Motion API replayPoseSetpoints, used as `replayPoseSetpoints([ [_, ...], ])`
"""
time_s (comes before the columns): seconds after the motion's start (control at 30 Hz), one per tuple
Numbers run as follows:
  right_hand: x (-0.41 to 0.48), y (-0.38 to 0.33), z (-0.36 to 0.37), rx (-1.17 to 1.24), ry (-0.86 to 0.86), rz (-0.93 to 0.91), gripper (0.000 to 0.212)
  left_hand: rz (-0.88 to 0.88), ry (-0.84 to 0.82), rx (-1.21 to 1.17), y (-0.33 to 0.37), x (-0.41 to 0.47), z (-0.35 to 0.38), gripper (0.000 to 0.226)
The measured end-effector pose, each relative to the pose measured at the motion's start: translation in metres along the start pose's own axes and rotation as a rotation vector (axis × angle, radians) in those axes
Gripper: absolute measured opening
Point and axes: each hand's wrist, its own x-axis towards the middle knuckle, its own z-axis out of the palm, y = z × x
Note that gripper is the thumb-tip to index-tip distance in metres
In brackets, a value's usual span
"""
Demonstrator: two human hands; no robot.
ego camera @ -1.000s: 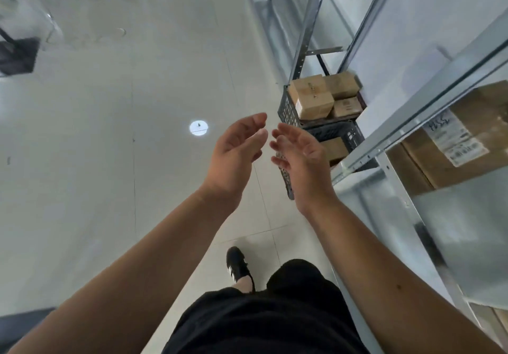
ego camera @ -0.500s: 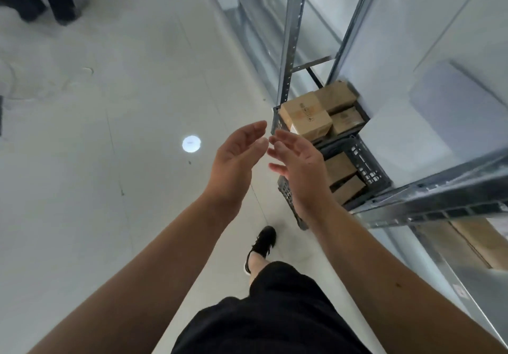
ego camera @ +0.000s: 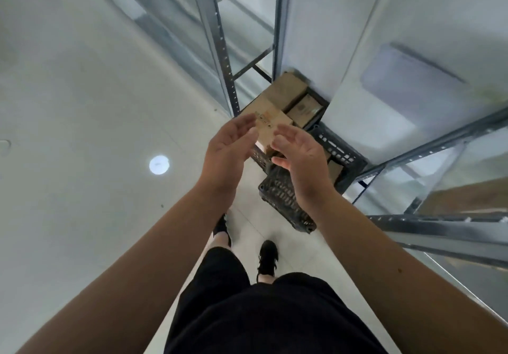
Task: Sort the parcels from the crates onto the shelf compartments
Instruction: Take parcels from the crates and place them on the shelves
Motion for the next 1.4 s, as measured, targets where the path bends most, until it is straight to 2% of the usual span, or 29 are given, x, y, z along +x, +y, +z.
replayPoseSetpoints([
  [0.33,0.087,-0.01,-0.02,0.14,0.447,0.121,0.021,-0.195,-0.466,0.155,0.005,0.152,0.061,0.027],
  [0.6,0.144,0.007,-0.034,0.248,0.725,0.213,0.021,-0.238,-0.69,0.396,-0.01,0.242,0.103,0.026],
  [0.9,0.193,0.12,-0.066,0.3,0.75,0.433,0.031,-0.396,-0.653,0.536,-0.098,0.279,0.133,0.027],
  [1.4,0.308,0.339,-0.152,0.095,0.65,0.597,0.044,-0.52,-0.713,0.744,-0.346,0.373,0.181,0.047],
])
